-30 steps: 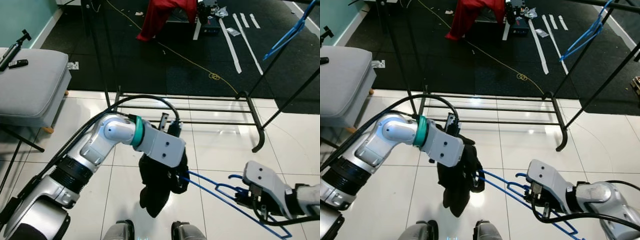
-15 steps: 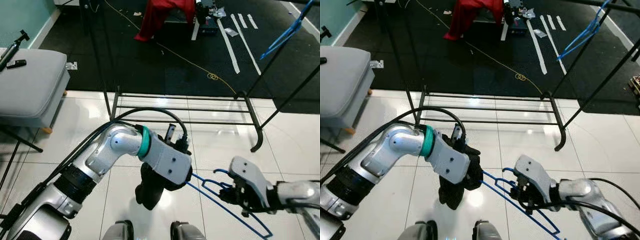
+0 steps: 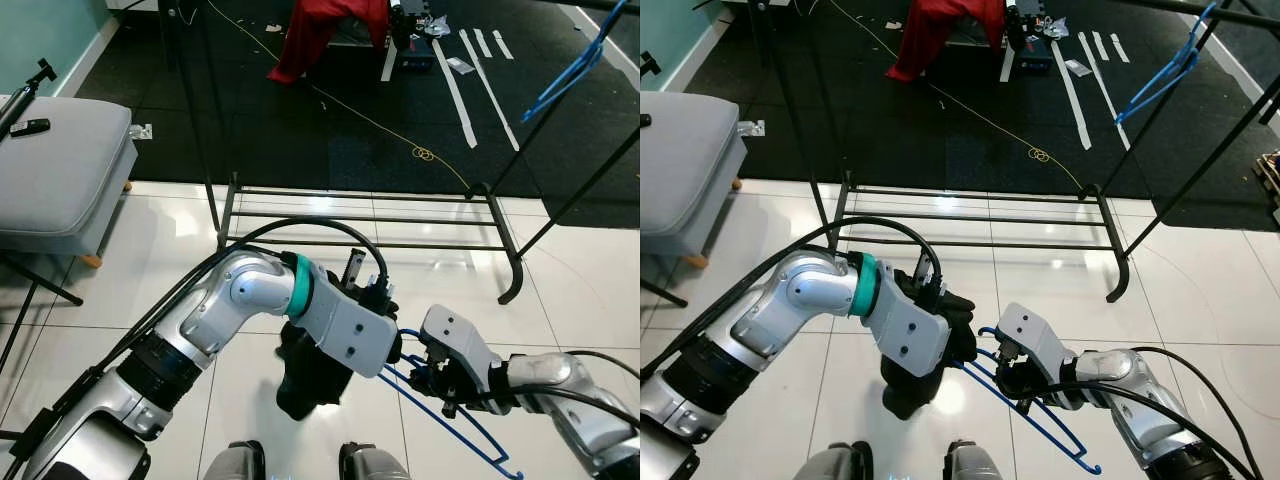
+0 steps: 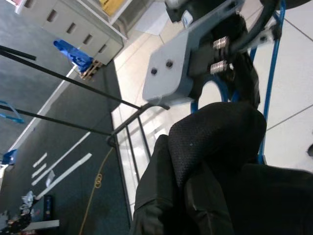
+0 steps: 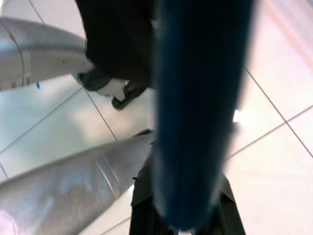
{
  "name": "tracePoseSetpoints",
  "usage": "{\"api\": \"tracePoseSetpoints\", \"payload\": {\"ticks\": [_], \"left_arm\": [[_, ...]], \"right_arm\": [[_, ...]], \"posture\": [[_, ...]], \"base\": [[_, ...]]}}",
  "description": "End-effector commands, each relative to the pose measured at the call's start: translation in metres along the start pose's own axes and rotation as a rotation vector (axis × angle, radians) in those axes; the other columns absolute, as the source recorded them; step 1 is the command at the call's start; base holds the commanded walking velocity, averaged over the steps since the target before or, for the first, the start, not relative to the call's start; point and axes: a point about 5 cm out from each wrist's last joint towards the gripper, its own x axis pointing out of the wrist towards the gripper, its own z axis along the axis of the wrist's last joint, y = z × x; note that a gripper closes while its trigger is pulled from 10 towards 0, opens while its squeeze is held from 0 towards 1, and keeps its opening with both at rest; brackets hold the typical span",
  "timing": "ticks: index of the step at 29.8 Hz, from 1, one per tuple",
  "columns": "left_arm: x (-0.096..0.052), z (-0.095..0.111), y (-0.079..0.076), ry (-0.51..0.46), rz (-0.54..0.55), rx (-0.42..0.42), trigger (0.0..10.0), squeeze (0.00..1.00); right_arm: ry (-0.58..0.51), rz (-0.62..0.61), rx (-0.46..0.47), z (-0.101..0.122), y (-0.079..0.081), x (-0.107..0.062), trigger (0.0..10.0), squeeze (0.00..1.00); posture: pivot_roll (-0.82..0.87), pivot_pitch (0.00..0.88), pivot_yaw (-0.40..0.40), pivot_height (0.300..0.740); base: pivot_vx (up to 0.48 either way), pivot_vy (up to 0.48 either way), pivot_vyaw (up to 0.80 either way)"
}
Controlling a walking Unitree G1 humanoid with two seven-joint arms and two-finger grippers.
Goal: Hang hanger
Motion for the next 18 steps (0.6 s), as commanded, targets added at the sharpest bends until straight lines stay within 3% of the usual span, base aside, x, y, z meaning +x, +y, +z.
{"api": "tracePoseSetpoints", "payload": {"ticks": [1,18], "left_arm": [[0.003,0.008,-0.004,-0.043,-0.008,-0.008,10.0,0.0],[0.0,0.022,-0.008,-0.136,-0.025,-0.009,10.0,0.0]], "right_arm": [[-0.032,-0.021,0.04,0.004,-0.003,0.005,10.0,0.0],[-0.107,-0.034,0.116,0.009,-0.008,0.016,10.0,0.0]], "posture": [[-0.1,0.117,-0.003,0.74],[-0.1,0.123,-0.001,0.74]], "base": [[0.0,0.0,0.0],[0.0,0.0,0.0]]}}
